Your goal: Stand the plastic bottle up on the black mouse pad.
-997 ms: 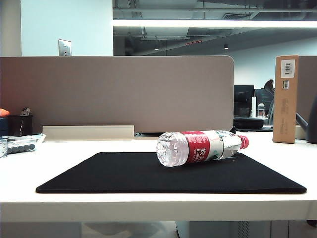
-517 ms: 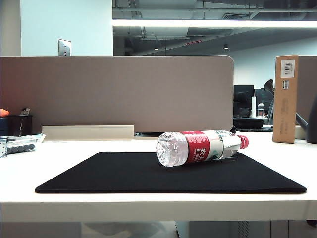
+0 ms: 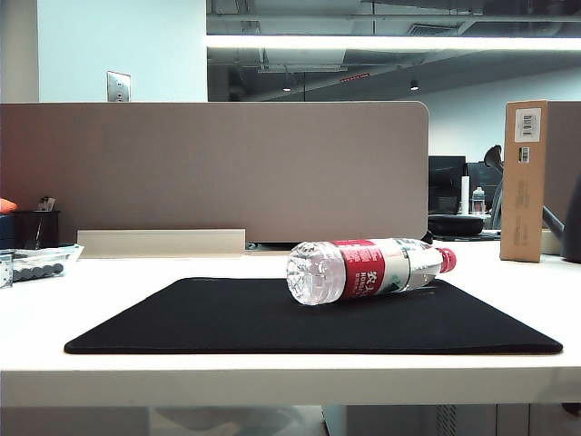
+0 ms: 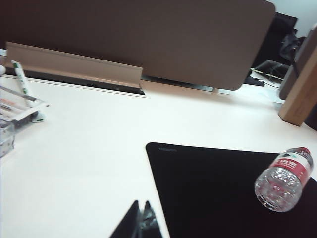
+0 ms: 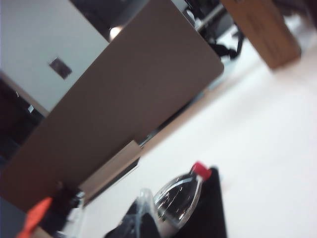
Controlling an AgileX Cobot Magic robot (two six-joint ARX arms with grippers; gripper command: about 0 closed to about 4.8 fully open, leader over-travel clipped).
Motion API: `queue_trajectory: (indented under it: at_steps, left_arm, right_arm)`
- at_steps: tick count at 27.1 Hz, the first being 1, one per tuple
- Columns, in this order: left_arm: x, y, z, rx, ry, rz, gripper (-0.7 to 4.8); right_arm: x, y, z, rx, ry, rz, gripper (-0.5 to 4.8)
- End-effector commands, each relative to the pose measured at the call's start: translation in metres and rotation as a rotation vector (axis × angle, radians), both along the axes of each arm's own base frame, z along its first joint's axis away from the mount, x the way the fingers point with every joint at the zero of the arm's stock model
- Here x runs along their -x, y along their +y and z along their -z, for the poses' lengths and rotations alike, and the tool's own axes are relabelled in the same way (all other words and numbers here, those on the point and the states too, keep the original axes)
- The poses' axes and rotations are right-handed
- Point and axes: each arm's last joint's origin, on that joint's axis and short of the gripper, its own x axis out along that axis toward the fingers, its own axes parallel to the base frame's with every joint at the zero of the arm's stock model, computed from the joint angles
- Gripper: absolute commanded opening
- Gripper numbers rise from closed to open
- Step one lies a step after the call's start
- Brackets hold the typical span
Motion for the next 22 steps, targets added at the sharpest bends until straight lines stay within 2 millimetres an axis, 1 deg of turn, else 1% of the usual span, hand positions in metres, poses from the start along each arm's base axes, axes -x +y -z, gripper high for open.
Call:
queue_trajectory:
  at_steps: [1, 3, 6, 7, 10, 13, 14, 16, 17, 18, 20, 21, 22]
  left_arm:
    - [0.001, 0.000, -0.003, 0.020, -0.015, 0.016, -0.05]
    - [0.000, 0.000, -0.003, 0.020, -0.007, 0.015, -0.05]
    - [0.000, 0.000, -0.003, 0.020, -0.007, 0.013, -0.05]
    - [0.000, 0.000, -0.003, 0.020, -0.007, 0.012, -0.05]
    - [0.000, 0.000, -0.002, 0.020, -0.003, -0.008, -0.05]
    - [0.000, 0.001, -0.002, 0.022, -0.002, -0.037, -0.05]
    - [0.000, 0.001, -0.002, 0.021, -0.003, -0.041, -0.05]
    - [0.000, 0.002, -0.002, 0.022, -0.003, -0.054, -0.05]
    - [0.000, 0.002, -0.002, 0.022, -0.001, -0.054, -0.05]
    - [0.000, 0.002, -0.001, 0.021, 0.006, -0.054, -0.05]
    - [0.000, 0.002, 0.000, 0.018, 0.017, -0.054, -0.05]
    - [0.000, 0.002, 0.001, 0.015, 0.028, -0.055, -0.05]
    - [0.000, 0.002, 0.002, 0.014, 0.040, -0.054, -0.05]
  right_arm:
    - [0.000, 0.000, -0.010, -0.167, 0.109, -0.019, -0.05]
    - [-0.004, 0.001, -0.020, -0.197, 0.173, -0.050, -0.05]
    - [-0.016, 0.003, -0.035, -0.228, 0.258, -0.111, -0.05]
    - [-0.027, 0.004, -0.045, -0.231, 0.309, -0.145, -0.05]
    - [-0.052, 0.006, -0.059, -0.187, 0.397, -0.198, -0.05]
    - [-0.086, 0.009, -0.070, -0.198, 0.505, -0.317, -0.05]
    - [-0.101, 0.011, -0.073, -0.206, 0.540, -0.387, -0.05]
    - [-0.124, 0.014, -0.079, -0.225, 0.589, -0.483, -0.05]
    - [-0.139, 0.016, -0.081, -0.235, 0.618, -0.523, -0.05]
    - [-0.161, 0.023, -0.084, -0.241, 0.674, -0.543, -0.05]
    - [-0.186, 0.028, -0.087, -0.251, 0.755, -0.537, -0.04]
    - [-0.196, 0.029, -0.087, -0.263, 0.800, -0.536, 0.13]
    - [-0.206, 0.031, -0.088, -0.275, 0.858, -0.534, 0.69]
